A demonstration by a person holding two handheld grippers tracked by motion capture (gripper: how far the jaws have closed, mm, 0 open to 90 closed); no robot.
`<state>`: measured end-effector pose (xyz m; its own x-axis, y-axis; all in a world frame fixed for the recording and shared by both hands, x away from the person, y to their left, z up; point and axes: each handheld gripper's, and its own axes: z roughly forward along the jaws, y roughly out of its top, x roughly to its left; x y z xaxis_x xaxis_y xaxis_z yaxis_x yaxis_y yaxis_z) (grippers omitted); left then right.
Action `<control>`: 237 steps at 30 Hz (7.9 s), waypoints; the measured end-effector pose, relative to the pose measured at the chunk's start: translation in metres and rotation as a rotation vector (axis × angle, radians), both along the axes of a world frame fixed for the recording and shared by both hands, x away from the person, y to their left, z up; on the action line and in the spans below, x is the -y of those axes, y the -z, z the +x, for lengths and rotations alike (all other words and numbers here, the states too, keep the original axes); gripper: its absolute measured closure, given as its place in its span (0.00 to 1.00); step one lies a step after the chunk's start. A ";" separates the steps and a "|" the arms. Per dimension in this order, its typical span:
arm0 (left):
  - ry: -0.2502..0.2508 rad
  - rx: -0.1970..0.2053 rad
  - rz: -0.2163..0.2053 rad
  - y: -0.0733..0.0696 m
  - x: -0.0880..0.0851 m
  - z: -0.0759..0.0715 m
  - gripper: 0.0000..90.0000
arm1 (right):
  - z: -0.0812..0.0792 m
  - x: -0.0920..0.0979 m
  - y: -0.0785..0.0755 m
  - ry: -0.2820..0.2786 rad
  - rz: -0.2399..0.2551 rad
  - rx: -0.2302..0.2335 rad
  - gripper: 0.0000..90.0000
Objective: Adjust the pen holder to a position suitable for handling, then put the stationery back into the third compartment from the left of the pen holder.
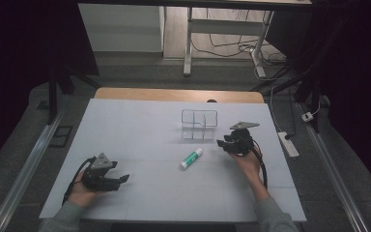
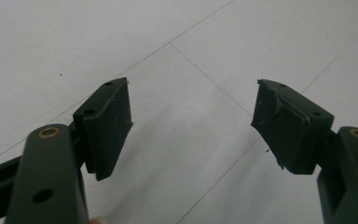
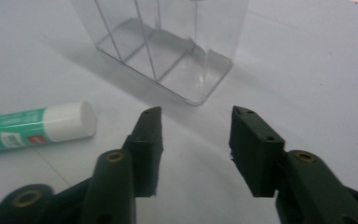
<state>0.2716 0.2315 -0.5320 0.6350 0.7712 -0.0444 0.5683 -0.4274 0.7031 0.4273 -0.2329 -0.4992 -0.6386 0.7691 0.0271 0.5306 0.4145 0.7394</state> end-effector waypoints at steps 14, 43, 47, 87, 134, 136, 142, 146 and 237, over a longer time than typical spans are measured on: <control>0.003 -0.002 0.004 0.000 0.000 0.000 0.30 | 0.022 0.001 0.008 0.050 -0.011 0.009 0.99; 0.003 -0.002 0.010 0.001 0.001 -0.001 0.30 | 0.056 -0.010 0.006 0.045 0.038 0.025 0.99; 0.006 -0.002 0.014 0.001 0.000 -0.001 0.30 | 0.056 -0.013 0.006 0.032 0.044 0.021 0.99; 0.005 -0.009 0.025 0.002 0.001 -0.001 0.30 | 0.059 -0.042 0.009 -0.030 0.039 0.021 0.99; -0.013 -0.013 0.031 0.003 -0.005 -0.006 0.30 | 0.061 -0.083 0.013 -0.118 0.050 0.005 0.99; -0.013 -0.014 0.032 0.003 -0.005 -0.006 0.30 | 0.061 -0.084 0.013 -0.121 0.048 0.006 0.99; -0.015 -0.013 0.029 0.003 -0.005 -0.006 0.30 | 0.060 -0.087 0.013 -0.132 0.041 0.009 0.99; -0.016 -0.011 0.027 0.003 -0.005 -0.006 0.30 | 0.058 -0.085 0.010 -0.130 0.013 0.019 0.99; 0.134 -0.020 0.055 -0.037 0.076 0.040 0.29 | -0.099 0.054 0.007 -0.136 0.015 0.068 0.44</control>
